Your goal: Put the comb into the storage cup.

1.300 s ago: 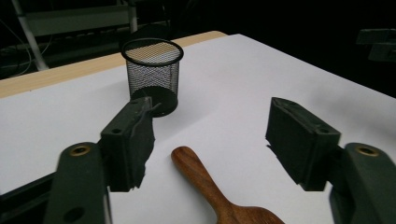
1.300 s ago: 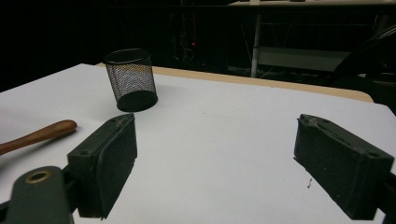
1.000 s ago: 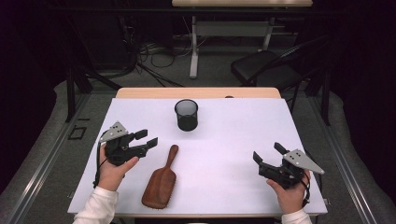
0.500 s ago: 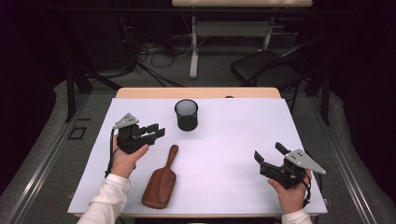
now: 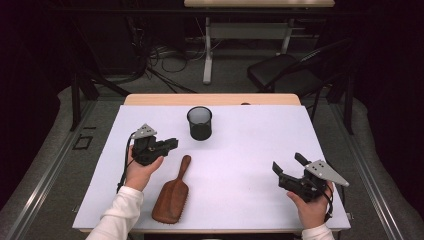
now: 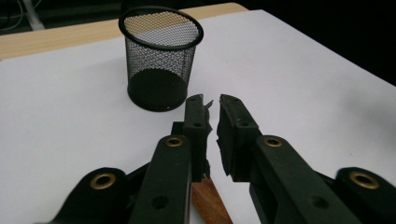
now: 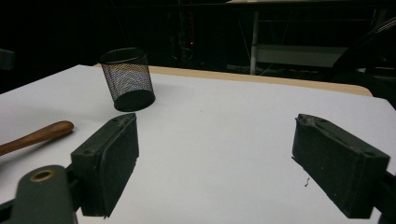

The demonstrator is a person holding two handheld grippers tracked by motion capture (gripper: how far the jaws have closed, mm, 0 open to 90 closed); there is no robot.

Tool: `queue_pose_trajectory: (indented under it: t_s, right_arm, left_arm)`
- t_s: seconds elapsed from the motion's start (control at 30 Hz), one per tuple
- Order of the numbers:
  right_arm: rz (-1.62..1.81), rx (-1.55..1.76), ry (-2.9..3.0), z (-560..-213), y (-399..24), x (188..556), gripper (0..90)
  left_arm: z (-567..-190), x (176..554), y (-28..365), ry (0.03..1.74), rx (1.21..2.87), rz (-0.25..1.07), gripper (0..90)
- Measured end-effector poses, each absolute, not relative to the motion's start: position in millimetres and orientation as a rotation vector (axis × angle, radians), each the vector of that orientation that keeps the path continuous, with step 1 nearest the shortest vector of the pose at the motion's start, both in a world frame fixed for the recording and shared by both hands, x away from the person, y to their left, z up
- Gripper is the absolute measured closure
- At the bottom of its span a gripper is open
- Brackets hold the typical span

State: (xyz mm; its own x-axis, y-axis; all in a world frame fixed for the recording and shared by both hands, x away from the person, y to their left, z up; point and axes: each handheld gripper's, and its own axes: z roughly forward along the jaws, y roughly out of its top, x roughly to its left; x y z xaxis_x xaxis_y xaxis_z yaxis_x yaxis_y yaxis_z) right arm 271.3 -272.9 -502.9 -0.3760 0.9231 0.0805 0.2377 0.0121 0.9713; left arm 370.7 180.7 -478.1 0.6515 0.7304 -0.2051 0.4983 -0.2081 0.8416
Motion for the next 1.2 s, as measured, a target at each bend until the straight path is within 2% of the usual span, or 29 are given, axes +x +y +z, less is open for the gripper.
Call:
queue_pose_trajectory:
  t_s: [0.17, 0.73, 1.2]
  right_arm:
    - [1.396, 1.199, 1.68, -504, -273, 272, 14.4]
    - [1.4, 1.212, 1.683, -506, -275, 274, 14.5]
    - [1.403, 1.218, 1.694, -507, -275, 275, 14.6]
  left_arm:
    - [-487, 373, 176, 0.971, 1.913, 0.263, 89.9]
    - [-511, 380, 153, 0.982, 2.085, 0.244, 90.0]
    - [-519, 379, 137, 0.908, 2.24, 0.181, 90.0]
